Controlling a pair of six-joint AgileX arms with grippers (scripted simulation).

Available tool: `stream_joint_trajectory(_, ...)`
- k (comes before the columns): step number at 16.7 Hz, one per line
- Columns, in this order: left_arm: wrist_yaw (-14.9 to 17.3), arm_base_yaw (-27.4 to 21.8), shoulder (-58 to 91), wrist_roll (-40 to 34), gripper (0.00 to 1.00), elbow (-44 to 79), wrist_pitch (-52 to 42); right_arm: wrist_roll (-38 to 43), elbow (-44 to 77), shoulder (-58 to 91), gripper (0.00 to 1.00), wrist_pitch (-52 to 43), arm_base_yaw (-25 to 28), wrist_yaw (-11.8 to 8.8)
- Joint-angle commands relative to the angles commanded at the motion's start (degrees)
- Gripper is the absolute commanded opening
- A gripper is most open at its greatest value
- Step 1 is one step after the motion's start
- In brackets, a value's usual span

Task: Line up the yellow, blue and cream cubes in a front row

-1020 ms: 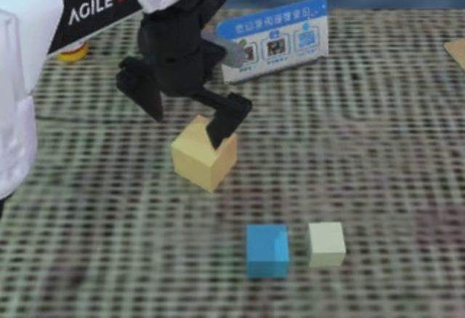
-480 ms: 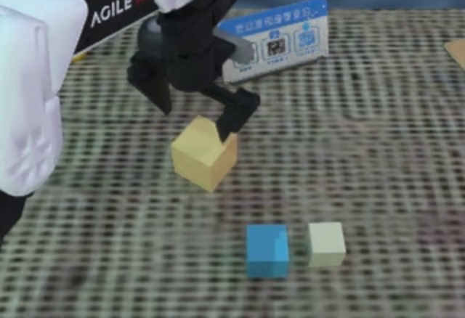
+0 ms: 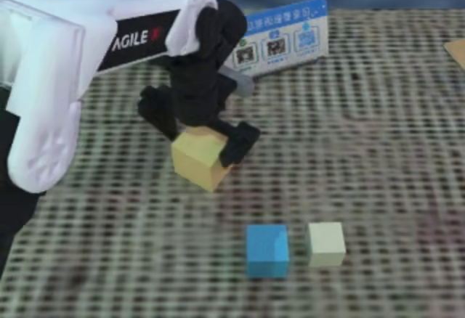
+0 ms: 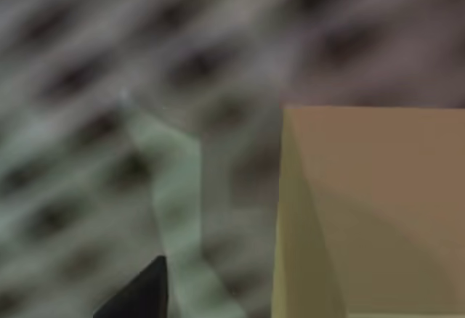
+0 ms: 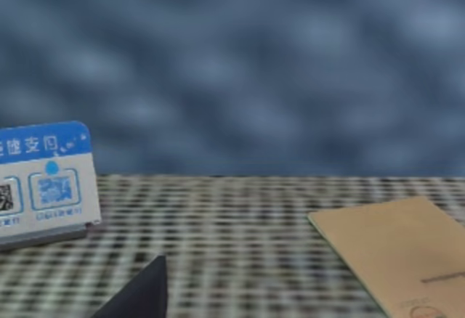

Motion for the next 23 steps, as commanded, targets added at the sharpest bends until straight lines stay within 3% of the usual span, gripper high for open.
stream_joint_trajectory(6,0.0,0.0,1.2,0.0,1.00,-2.4,3.1,0.0,0.0,0.0,1.00,0.0,0.0,0.0)
stream_joint_trajectory(19,0.0,0.0,1.2,0.0,0.02,-2.4,3.1,0.0,0.0,0.0,1.00,0.0,0.0,0.0)
stream_joint_trajectory(23,0.0,0.0,1.2,0.0,0.00,-2.4,3.1,0.0,0.0,0.0,1.00,0.0,0.0,0.0)
